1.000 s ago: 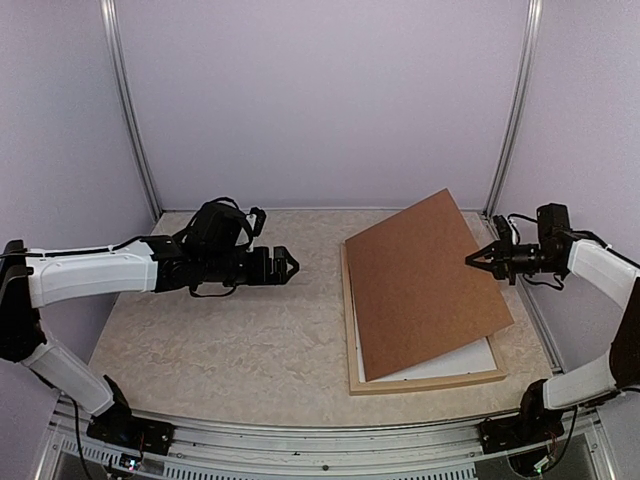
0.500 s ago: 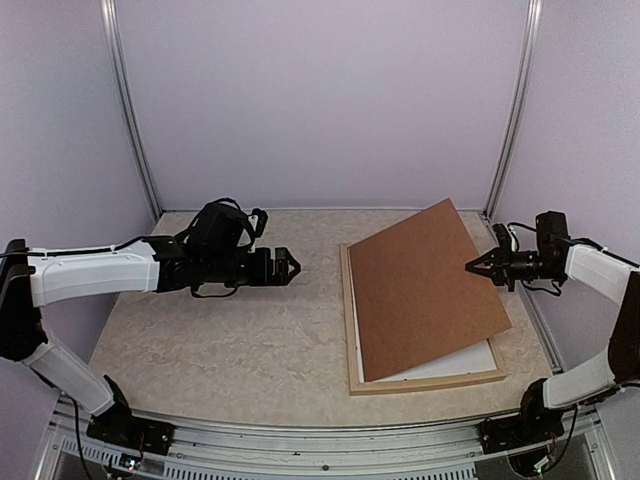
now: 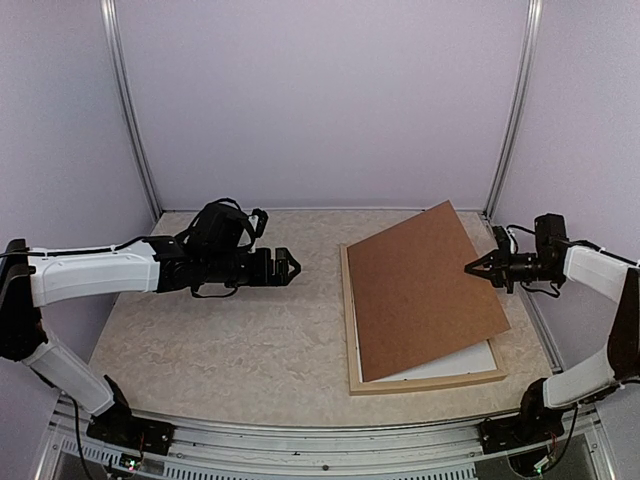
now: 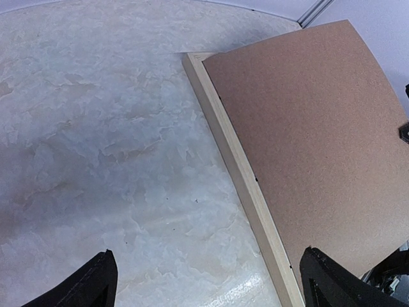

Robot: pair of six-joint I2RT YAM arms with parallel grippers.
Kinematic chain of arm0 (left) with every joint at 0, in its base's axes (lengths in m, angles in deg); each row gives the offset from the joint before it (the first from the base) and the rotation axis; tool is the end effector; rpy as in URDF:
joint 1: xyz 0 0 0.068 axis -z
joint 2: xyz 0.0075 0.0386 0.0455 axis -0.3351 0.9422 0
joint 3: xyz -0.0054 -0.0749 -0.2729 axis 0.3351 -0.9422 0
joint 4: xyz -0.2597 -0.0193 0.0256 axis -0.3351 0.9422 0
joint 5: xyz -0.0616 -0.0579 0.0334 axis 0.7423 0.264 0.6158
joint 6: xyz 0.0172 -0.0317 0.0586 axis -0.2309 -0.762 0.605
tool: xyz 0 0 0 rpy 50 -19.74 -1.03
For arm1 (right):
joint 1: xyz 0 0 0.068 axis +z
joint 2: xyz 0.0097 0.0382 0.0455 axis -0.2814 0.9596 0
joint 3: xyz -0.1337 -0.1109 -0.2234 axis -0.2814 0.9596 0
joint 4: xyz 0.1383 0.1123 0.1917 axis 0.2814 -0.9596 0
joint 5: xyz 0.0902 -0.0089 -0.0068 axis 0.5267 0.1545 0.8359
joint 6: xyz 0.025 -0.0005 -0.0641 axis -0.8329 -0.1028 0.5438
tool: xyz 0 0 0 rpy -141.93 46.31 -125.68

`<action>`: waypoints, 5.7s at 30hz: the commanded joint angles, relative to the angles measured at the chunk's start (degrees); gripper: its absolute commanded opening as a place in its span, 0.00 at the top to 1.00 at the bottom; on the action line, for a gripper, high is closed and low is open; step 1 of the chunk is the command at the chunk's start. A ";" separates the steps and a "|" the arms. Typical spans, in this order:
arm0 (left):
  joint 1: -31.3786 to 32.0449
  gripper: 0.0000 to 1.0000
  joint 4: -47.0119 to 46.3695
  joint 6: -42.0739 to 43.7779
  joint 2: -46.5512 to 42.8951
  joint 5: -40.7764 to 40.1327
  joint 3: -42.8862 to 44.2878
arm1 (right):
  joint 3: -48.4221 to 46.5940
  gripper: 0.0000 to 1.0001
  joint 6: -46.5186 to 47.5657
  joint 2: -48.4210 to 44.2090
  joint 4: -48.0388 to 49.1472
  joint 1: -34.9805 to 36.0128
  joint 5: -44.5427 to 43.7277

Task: Put the photo into the frame
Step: Place the backboard next to the photo, then move the frame body to the center of the board.

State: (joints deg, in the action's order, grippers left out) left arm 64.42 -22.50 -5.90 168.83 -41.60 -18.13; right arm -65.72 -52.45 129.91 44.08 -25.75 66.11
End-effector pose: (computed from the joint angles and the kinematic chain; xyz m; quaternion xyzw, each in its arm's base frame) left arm 0.2474 -0.2436 0.2542 0.0971 0.8874 -0.2675 0.3627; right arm 0.2609 0.0048 0.2319 0.1140 0.8354 0.4991 0.2000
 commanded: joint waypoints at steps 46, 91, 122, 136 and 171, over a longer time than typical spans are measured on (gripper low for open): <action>0.51 0.01 -0.19 -0.09 0.55 -0.59 1.61 | 3.08 1.00 4.42 1.29 0.42 -1.90 -0.59; 0.61 0.01 -0.33 0.00 1.51 -0.42 1.16 | -1.65 0.57 6.71 -0.08 -6.87 7.53 -27.15; 0.60 0.01 -0.24 0.43 2.46 -0.13 0.91 | -2.77 0.39 7.51 0.30 -9.35 13.10 -42.37; 0.61 0.01 -0.55 0.70 2.58 0.42 0.31 | -3.65 0.39 9.18 1.11 -10.07 13.09 -49.42; 1.74 0.01 -2.71 0.09 7.57 0.26 -0.16 | 1.14 0.39 8.28 11.15 2.73 9.94 -48.66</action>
State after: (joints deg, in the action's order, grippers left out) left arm 65.62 -23.86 -5.90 175.58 -41.55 -18.22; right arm -66.74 -43.10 142.07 46.62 -15.41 21.19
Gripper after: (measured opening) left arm 0.989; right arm 0.614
